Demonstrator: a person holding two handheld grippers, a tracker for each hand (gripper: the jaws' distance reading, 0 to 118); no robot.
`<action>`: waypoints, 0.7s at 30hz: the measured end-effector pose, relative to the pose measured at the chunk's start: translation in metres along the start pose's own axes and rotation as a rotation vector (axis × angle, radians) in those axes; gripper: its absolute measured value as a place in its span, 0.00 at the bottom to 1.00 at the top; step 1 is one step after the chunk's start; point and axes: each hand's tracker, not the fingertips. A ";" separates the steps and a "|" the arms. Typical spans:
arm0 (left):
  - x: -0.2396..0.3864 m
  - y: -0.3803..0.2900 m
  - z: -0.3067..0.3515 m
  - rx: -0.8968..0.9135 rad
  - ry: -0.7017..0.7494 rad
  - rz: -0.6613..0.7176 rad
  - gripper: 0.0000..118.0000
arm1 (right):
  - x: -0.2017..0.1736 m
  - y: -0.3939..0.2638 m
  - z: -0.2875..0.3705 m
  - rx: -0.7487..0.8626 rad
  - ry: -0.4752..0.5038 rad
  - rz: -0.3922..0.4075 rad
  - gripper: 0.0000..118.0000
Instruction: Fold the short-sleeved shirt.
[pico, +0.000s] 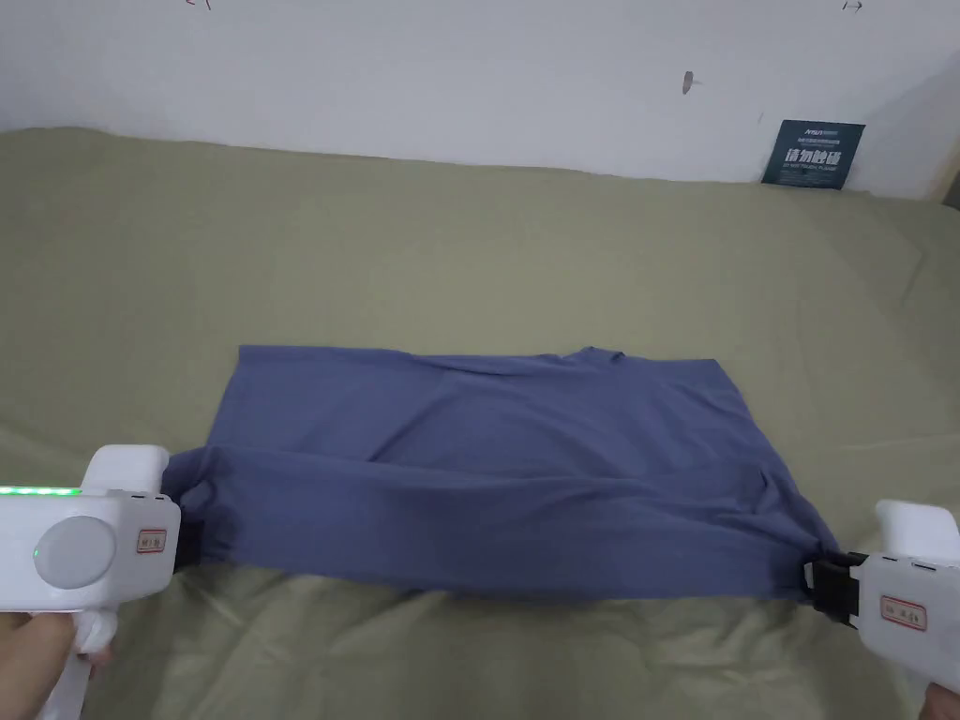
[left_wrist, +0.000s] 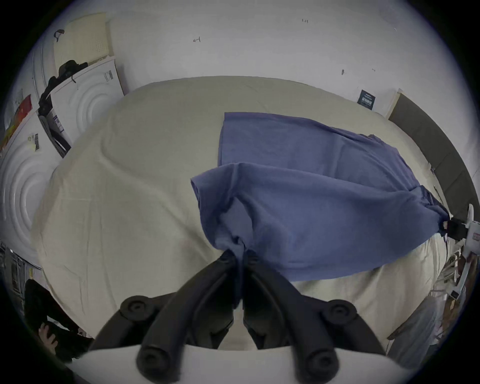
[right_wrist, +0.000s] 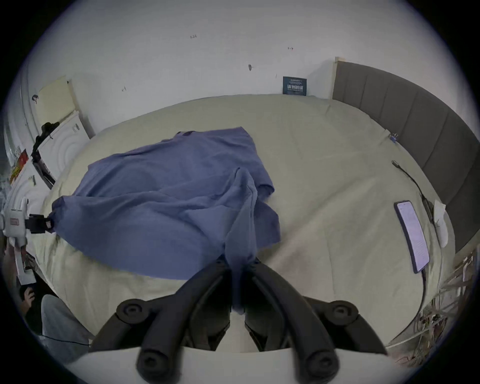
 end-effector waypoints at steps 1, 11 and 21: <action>-0.001 -0.004 0.004 0.003 0.005 -0.004 0.04 | -0.001 -0.004 0.006 0.004 -0.004 0.011 0.07; -0.018 -0.071 0.046 -0.024 -0.003 -0.017 0.04 | 0.005 -0.076 0.058 -0.042 0.015 0.014 0.07; -0.019 -0.092 0.048 -0.056 0.010 -0.030 0.04 | 0.005 -0.102 0.059 -0.076 0.019 0.003 0.07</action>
